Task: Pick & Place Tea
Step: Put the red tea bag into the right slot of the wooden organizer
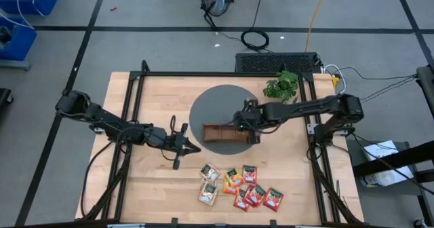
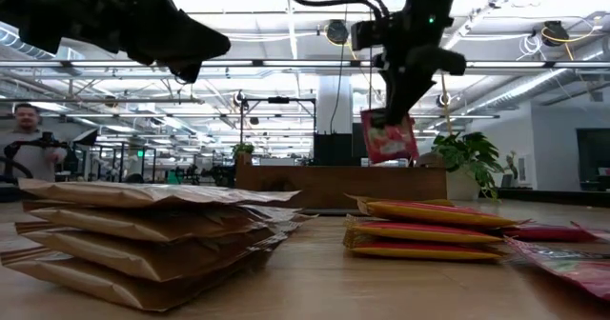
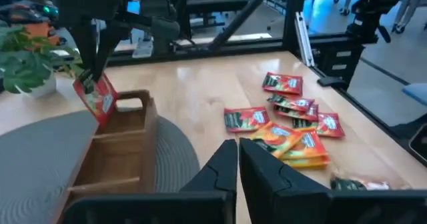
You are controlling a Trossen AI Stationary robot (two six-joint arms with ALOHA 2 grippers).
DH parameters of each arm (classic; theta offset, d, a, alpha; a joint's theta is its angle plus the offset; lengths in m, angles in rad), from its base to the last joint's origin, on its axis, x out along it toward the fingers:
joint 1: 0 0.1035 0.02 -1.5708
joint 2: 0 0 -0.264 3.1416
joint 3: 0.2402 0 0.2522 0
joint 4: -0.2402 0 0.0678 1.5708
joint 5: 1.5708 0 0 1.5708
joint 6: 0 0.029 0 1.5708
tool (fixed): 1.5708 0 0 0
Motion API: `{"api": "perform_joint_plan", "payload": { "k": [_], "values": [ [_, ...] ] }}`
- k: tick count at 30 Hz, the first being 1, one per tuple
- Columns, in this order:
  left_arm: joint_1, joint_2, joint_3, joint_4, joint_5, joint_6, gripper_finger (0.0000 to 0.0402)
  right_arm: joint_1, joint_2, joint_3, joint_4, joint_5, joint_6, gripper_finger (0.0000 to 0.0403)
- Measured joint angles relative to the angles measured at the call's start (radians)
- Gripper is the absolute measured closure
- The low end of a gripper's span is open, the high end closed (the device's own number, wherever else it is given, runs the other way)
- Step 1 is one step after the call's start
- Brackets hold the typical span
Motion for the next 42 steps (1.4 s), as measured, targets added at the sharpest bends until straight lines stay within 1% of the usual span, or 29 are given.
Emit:
{"api": "perform_joint_plan", "payload": {
  "k": [3, 6, 8, 14, 18, 21, 24, 29, 32, 37, 42],
  "values": [
    [-0.001, 0.000, 0.000, -0.005, 0.000, -0.004, 0.0379, 0.011, 0.013, -0.021, 0.028, 0.005, 0.002, 0.0403],
    [-0.001, 0.000, 0.000, -0.006, 0.000, -0.004, 0.0394, 0.013, 0.016, -0.053, 0.030, 0.012, 0.029, 0.0403],
    [-0.001, 0.000, 0.000, -0.006, 0.000, -0.003, 0.0397, 0.015, 0.016, -0.078, 0.035, 0.034, 0.051, 0.0403],
    [-0.001, 0.000, 0.000, -0.010, 0.000, -0.003, 0.0378, 0.020, 0.012, -0.117, 0.048, 0.097, 0.037, 0.0403],
    [-0.001, 0.000, 0.000, -0.011, 0.000, -0.003, 0.0383, 0.019, 0.011, -0.129, 0.107, 0.055, 0.034, 0.0403],
    [-0.001, 0.000, 0.000, -0.011, 0.000, 0.000, 0.0396, 0.020, 0.012, -0.140, 0.132, 0.054, 0.037, 0.0403],
    [-0.001, 0.000, 0.000, -0.012, 0.000, 0.000, 0.0394, 0.020, 0.012, -0.152, 0.144, 0.057, 0.041, 0.0402],
    [-0.001, 0.000, 0.000, -0.012, 0.000, -0.003, 0.0376, 0.019, 0.012, -0.179, 0.164, 0.068, 0.124, 0.0401],
    [-0.001, 0.000, 0.000, -0.012, 0.000, 0.001, 0.0378, 0.025, 0.009, -0.195, 0.206, 0.081, 0.171, 0.0402],
    [0.012, 0.000, 0.000, -0.012, 0.000, 0.011, 0.0397, 0.027, -0.002, -0.198, 0.243, 0.080, 0.227, 0.0402],
    [0.032, 0.000, 0.000, -0.012, 0.000, 0.011, 0.0380, 0.040, -0.004, -0.198, 0.239, 0.085, 0.289, 0.0402]
  ]
}}
